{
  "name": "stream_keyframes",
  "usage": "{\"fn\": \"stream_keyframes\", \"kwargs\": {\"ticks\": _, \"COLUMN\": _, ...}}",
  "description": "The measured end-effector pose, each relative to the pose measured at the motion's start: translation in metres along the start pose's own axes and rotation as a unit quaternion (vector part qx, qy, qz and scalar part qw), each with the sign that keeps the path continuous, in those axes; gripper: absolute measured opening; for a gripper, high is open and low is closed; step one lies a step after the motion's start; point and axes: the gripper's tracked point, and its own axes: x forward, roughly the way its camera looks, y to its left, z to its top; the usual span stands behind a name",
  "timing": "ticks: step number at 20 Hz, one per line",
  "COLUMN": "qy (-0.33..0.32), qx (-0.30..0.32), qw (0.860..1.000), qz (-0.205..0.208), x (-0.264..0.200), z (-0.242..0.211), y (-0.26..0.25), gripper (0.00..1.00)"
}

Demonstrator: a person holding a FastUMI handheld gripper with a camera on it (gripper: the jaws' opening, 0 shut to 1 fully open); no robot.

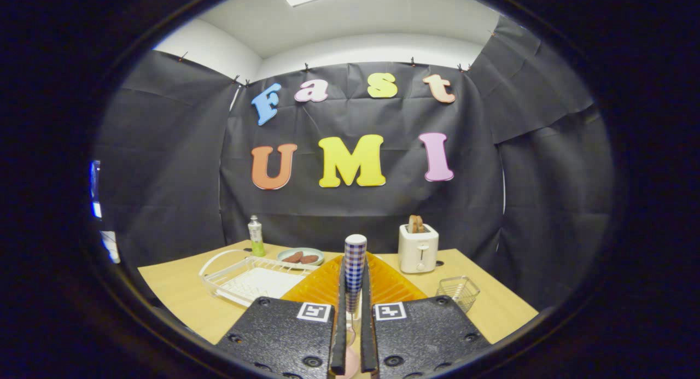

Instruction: Take the plate from the dish rack, then take the spoon from the basket and place it into the plate.

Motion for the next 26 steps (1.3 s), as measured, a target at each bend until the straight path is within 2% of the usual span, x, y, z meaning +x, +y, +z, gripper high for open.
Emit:
{"fn": "stream_keyframes", "kwargs": {"ticks": 3, "qy": 0.012, "qx": 0.019, "qw": 1.0, "qz": 0.009, "x": 0.004, "z": -0.024, "y": 0.026, "gripper": 0.16}}
{"fn": "stream_keyframes", "kwargs": {"ticks": 9, "qy": 0.084, "qx": 0.05, "qw": 0.995, "qz": 0.034, "x": 0.022, "z": -0.094, "y": 0.076, "gripper": 0.16}}
{"fn": "stream_keyframes", "kwargs": {"ticks": 13, "qy": 0.088, "qx": 0.042, "qw": 0.995, "qz": 0.028, "x": 0.025, "z": -0.109, "y": 0.077, "gripper": 0.16}}
{"fn": "stream_keyframes", "kwargs": {"ticks": 16, "qy": 0.091, "qx": 0.017, "qw": 0.995, "qz": 0.032, "x": 0.016, "z": -0.112, "y": 0.071, "gripper": 0.21}}
{"fn": "stream_keyframes", "kwargs": {"ticks": 17, "qy": 0.093, "qx": 0.011, "qw": 0.995, "qz": 0.03, "x": 0.016, "z": -0.114, "y": 0.066, "gripper": 0.24}}
{"fn": "stream_keyframes", "kwargs": {"ticks": 18, "qy": 0.097, "qx": 0.001, "qw": 0.995, "qz": 0.027, "x": 0.011, "z": -0.115, "y": 0.059, "gripper": 0.31}}
{"fn": "stream_keyframes", "kwargs": {"ticks": 22, "qy": 0.104, "qx": -0.022, "qw": 0.994, "qz": 0.012, "x": 0.006, "z": -0.115, "y": 0.033, "gripper": 0.7}}
{"fn": "stream_keyframes", "kwargs": {"ticks": 25, "qy": 0.097, "qx": -0.014, "qw": 0.995, "qz": 0.002, "x": -0.002, "z": -0.103, "y": 0.012, "gripper": 0.79}}
{"fn": "stream_keyframes", "kwargs": {"ticks": 26, "qy": 0.094, "qx": -0.013, "qw": 0.995, "qz": -0.007, "x": -0.006, "z": -0.098, "y": 0.003, "gripper": 0.9}}
